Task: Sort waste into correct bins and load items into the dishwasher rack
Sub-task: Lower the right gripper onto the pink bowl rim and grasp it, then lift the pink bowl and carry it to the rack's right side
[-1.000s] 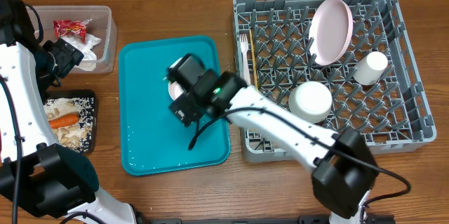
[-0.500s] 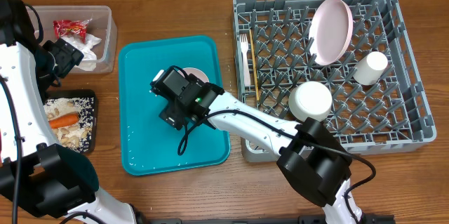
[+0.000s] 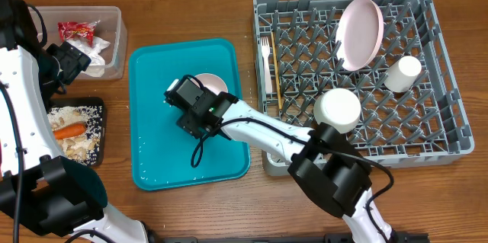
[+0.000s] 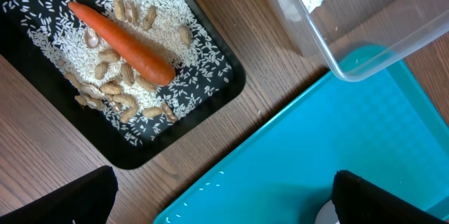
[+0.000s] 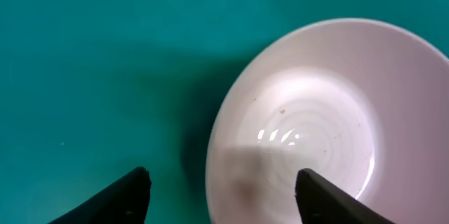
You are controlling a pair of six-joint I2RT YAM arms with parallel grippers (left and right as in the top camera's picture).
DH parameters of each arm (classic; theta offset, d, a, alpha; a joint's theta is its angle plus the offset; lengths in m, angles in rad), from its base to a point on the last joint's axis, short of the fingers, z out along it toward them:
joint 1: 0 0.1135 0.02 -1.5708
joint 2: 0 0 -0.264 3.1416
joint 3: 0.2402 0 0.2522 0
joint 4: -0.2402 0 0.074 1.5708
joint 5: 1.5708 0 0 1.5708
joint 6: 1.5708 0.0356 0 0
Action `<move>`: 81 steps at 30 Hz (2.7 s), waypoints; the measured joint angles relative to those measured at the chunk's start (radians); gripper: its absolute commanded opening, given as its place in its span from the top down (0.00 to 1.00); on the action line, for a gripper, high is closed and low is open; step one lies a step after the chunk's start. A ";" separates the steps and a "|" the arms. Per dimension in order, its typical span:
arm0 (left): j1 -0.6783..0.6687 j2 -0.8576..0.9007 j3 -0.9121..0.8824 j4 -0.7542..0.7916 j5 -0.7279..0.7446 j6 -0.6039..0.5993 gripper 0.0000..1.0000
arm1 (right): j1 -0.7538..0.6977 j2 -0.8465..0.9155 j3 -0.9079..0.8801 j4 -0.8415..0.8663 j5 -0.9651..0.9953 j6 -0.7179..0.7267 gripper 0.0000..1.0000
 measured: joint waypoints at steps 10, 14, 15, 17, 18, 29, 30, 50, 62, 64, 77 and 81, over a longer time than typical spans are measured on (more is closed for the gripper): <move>0.000 0.000 0.000 0.000 0.000 0.000 0.00 | -0.001 0.002 0.000 0.005 0.001 0.034 0.67; 0.000 0.000 0.000 0.000 0.000 0.000 0.00 | -0.001 0.002 0.000 0.005 0.001 0.043 0.79; 0.000 0.000 0.000 0.000 0.000 0.000 0.00 | -0.001 0.002 0.000 0.005 0.001 0.047 0.81; 0.000 0.000 0.000 0.000 0.000 0.000 0.00 | -0.001 0.002 0.000 0.005 0.002 0.056 0.85; 0.000 0.000 0.000 0.000 0.000 0.000 0.00 | -0.001 0.002 0.000 0.005 0.001 0.062 0.87; 0.000 0.000 0.000 0.000 0.000 0.000 0.00 | -0.001 0.002 0.110 -0.149 -0.002 0.165 0.96; 0.000 0.000 0.000 0.000 0.000 0.000 0.00 | -0.002 0.002 0.138 -0.174 -0.003 0.178 0.96; 0.000 0.000 0.000 0.000 0.000 0.000 0.00 | -0.456 -0.519 0.322 -0.512 -0.186 0.574 0.96; 0.000 0.000 0.000 0.001 0.000 0.000 0.00 | -0.840 -0.514 0.225 -0.431 -0.795 0.531 0.96; 0.000 0.000 0.000 0.000 0.000 0.000 0.00 | -0.904 -0.514 0.187 -0.435 -0.872 0.528 0.96; 0.000 0.000 0.000 0.000 0.000 0.000 0.00 | -1.246 -0.507 0.059 -0.889 -1.356 0.154 0.96; 0.000 0.000 0.000 0.000 0.000 0.000 0.00 | -1.383 -0.507 0.015 -1.022 -1.394 -0.045 0.96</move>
